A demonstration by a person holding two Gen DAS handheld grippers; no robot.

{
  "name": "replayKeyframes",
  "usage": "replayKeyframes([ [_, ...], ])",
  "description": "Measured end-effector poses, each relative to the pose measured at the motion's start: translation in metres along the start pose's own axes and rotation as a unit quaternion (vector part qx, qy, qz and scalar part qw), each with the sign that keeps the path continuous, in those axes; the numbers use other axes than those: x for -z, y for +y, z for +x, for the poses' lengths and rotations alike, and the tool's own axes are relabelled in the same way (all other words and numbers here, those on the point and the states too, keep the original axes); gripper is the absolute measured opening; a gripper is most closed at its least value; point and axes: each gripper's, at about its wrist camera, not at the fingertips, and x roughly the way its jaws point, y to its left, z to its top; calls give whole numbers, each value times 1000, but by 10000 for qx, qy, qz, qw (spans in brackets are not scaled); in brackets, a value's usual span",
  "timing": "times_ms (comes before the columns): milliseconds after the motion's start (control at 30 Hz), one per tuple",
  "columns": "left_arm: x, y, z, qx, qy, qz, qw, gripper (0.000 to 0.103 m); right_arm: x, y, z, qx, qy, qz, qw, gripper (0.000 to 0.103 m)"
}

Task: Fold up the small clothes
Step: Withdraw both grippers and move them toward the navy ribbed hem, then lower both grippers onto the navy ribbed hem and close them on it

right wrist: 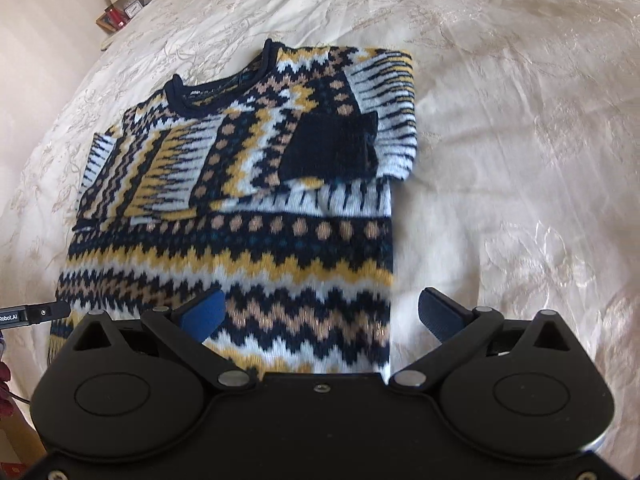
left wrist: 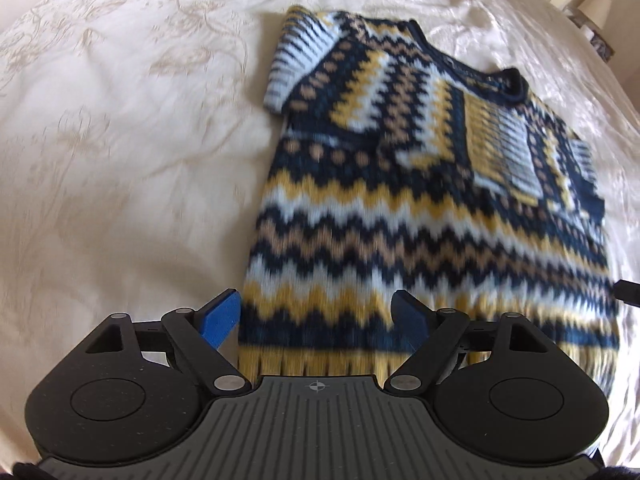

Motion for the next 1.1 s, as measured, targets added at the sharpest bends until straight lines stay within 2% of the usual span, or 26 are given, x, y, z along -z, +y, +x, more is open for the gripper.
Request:
replayKeyframes([
  [233,46,-8,-10,-78,142,204,9997,82,45,3,-10,-85,335,-307,9989,102],
  [367,66,-12,-13,-111,263,285,9992,89,65,5,-13,-205,447,-409,9980,102],
  [500,86,-15,-9,-191,432,273,9985,89,81,6,-11,-291,551,-514,9967,102],
  [700,106,-15,13,-215,992,310,9944,91,96,5,-4,-295,680,-741,9945,103],
  [967,109,-19,19,-150,950,663,9931,97,108,8,4,-110,469,-978,9940,103],
  [1100,115,-20,20,-69,885,890,9921,99,106,17,9,123,626,-1157,9912,103],
])
